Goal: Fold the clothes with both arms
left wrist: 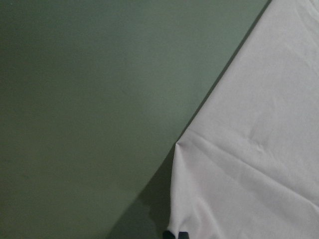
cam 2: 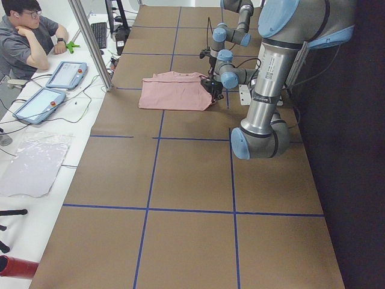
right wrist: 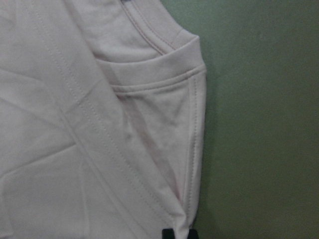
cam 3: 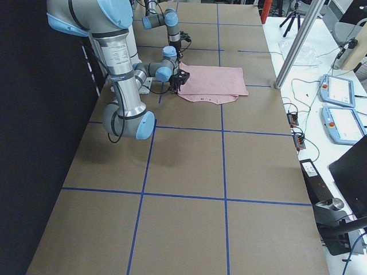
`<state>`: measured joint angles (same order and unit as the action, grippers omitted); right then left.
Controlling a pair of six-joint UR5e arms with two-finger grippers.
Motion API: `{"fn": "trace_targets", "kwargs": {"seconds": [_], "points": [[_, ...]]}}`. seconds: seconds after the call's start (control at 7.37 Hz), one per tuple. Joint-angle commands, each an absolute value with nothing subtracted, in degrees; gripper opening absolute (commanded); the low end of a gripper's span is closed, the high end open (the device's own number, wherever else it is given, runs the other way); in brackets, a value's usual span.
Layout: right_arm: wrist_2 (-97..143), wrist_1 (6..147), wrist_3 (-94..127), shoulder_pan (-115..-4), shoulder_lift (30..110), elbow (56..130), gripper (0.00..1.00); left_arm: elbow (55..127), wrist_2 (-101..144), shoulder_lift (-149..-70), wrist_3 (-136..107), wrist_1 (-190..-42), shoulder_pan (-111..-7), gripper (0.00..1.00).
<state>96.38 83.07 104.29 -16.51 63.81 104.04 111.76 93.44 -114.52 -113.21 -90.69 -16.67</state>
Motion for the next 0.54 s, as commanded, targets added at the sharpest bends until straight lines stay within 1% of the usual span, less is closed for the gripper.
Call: {"fn": "trace_targets", "kwargs": {"seconds": [0.0, 0.41], "points": [[96.4, 83.2, 104.2, -16.5, 63.5, 104.1, 0.00, 111.7, 93.3, -114.5, -113.2, -90.8, -16.7, 0.00], [96.6, 83.2, 104.3, -16.8, 64.2, 106.6, 0.00, 112.7, 93.7, -113.8, -109.5, -90.4, -16.7, 0.00]]}}
